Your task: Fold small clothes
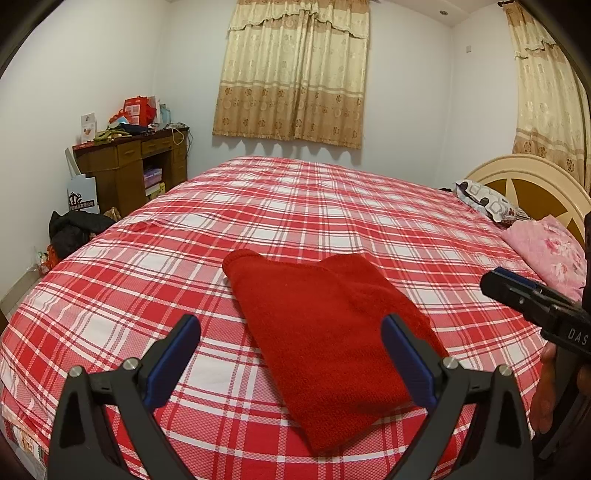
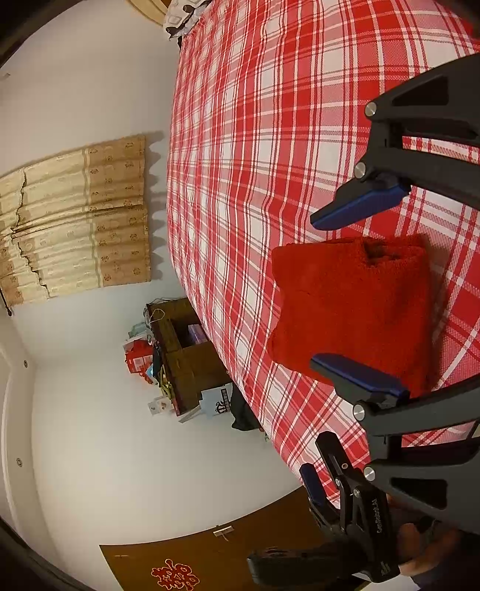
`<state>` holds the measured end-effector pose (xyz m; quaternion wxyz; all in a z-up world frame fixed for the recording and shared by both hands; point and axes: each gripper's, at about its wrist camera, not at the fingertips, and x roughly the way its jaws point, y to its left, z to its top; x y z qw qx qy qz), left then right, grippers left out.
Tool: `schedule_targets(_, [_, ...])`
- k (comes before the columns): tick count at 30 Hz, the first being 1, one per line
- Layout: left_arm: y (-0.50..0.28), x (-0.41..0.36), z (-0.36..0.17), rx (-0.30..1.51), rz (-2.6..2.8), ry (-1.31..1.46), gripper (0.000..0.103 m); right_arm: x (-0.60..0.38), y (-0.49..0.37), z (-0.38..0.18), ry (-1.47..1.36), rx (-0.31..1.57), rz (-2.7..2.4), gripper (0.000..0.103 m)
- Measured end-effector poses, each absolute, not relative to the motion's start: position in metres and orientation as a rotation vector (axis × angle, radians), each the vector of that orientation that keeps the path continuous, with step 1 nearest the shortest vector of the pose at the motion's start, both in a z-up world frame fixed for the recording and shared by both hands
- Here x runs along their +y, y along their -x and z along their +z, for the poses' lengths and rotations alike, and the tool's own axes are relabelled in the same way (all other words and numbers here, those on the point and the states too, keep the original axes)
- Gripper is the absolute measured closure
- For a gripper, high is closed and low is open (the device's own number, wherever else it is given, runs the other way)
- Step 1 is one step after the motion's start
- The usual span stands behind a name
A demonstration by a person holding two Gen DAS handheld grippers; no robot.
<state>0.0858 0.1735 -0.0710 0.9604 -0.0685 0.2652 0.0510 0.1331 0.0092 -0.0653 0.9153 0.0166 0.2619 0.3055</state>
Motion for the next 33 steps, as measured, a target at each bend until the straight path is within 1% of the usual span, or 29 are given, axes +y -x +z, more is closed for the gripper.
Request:
schedule_targets(4, [-0.085,0.173,-0.071,0.538,0.103,0.138,0.002,0.01,-0.132,-0.066,-0.03,0.542,0.634,0.033])
schedule_targets(6, [-0.086,0.172,-0.071,0.54,0.099,0.124,0.0,0.011,-0.131,-0.066,-0.027,0.54,0.637,0.033])
schedule_targets(22, [-0.091,0.17,-0.071,0.553,0.108,0.091,0.0,0.017,-0.124,-0.067,-0.006,0.525,0.651,0.033])
schedule_targets(33, [-0.095,0.181,-0.079,0.582,0.12,0.127,0.0,0.025,-0.119,-0.069,0.022,0.532,0.671,0.033])
